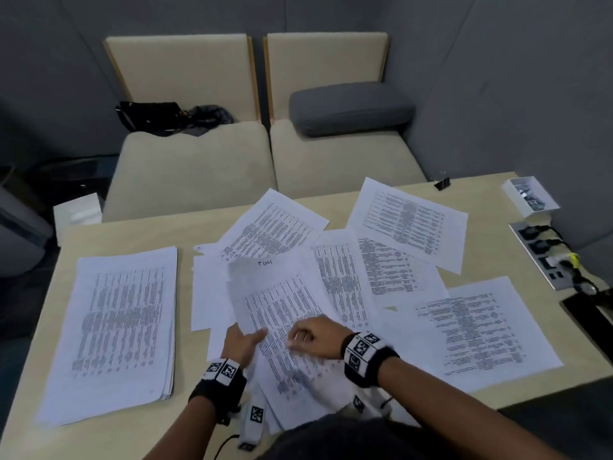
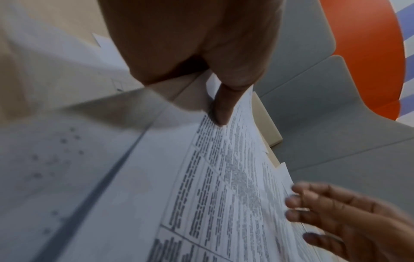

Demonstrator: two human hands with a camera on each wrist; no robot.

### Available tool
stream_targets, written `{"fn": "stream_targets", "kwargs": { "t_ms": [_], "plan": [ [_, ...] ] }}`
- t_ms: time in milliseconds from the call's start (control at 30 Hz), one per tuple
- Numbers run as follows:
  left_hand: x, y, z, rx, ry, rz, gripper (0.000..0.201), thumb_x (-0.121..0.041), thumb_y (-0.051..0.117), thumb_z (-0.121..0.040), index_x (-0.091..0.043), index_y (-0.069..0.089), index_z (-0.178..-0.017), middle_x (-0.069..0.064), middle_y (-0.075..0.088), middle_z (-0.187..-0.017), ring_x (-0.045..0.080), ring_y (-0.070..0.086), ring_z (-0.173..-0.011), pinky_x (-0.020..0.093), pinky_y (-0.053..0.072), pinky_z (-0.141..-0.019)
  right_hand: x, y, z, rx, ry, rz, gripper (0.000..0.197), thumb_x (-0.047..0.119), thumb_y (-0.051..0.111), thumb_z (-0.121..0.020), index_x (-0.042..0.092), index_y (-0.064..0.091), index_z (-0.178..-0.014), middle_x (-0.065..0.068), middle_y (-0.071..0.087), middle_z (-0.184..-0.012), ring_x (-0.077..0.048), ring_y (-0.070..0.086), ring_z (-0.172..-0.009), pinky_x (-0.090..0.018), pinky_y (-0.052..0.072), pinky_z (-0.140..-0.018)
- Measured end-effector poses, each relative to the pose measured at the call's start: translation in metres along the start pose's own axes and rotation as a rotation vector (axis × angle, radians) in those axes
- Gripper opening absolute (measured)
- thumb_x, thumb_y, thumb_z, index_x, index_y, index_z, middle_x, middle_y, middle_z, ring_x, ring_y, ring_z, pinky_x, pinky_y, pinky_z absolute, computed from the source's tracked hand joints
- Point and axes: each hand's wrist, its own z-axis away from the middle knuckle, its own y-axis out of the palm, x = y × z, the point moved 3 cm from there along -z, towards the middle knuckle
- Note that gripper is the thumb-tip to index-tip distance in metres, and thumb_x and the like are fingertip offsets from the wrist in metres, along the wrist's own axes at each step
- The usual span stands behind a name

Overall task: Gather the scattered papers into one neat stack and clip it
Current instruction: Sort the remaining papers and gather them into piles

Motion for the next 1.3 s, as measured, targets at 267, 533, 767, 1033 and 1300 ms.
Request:
{"fn": "stream_targets", "kwargs": {
  "t_ms": [267, 533, 767, 1033, 1300],
  "plan": [
    [0.019, -0.031, -0.001, -0.134, -0.061, -0.134, 0.03, -0.009, 0.071, -0.083, 0.003, 0.066, -0.11, 0.014, 0.069, -0.087, 0.023, 0.064, -0.071, 0.023, 0.049, -0.059, -0.112, -0.118, 0.008, -0.687, 0.601, -0.284, 0.057, 0.019, 0.068, -0.083, 0.011, 0.042, -0.133, -0.015, 0.042, -0.136, -0.032, 0.051, -0.119, -0.033, 0.042, -0.094],
    [0.023, -0.03, -0.002, -0.088, -0.092, -0.21, 0.027, -0.015, 0.072, -0.084, -0.002, 0.065, -0.107, 0.011, 0.071, -0.089, 0.029, 0.067, -0.081, 0.032, 0.051, -0.072, -0.088, -0.092, -0.018, -0.467, 0.438, -0.357, 0.044, 0.022, 0.075, -0.082, 0.007, 0.058, -0.12, -0.008, 0.063, -0.117, -0.027, 0.063, -0.106, -0.031, 0.055, -0.073],
    [0.011, -0.03, 0.002, -0.063, -0.166, -0.156, 0.029, -0.013, 0.073, -0.083, -0.004, 0.062, -0.109, 0.012, 0.068, -0.092, 0.025, 0.064, -0.079, 0.024, 0.047, -0.061, -0.029, -0.151, 0.053, -0.405, 0.044, -0.103, 0.016, 0.026, 0.07, -0.087, 0.014, 0.066, -0.096, 0.004, 0.067, -0.091, -0.015, 0.064, -0.086, -0.026, 0.044, -0.074],
    [0.003, -0.03, 0.01, -0.056, -0.178, -0.136, 0.054, -0.039, 0.071, -0.084, -0.007, 0.058, -0.126, 0.01, 0.062, -0.126, 0.031, 0.061, -0.111, 0.034, 0.047, -0.091, 0.026, -0.188, 0.101, -0.386, -0.151, -0.446, 0.012, 0.025, 0.074, -0.075, 0.017, 0.07, -0.084, 0.005, 0.074, -0.073, -0.007, 0.068, -0.069, -0.016, 0.051, -0.063],
    [0.008, -0.033, 0.011, 0.014, -0.308, 0.389, 0.082, -0.084, 0.034, -0.078, -0.028, 0.055, -0.134, 0.008, 0.06, -0.134, 0.028, 0.059, -0.121, 0.043, 0.051, -0.094, -0.055, -0.062, 0.003, -0.383, 0.323, -0.25, 0.055, 0.022, 0.07, -0.086, 0.011, 0.042, -0.133, -0.013, 0.058, -0.128, -0.025, 0.059, -0.104, -0.03, 0.047, -0.085]
  ]
}}
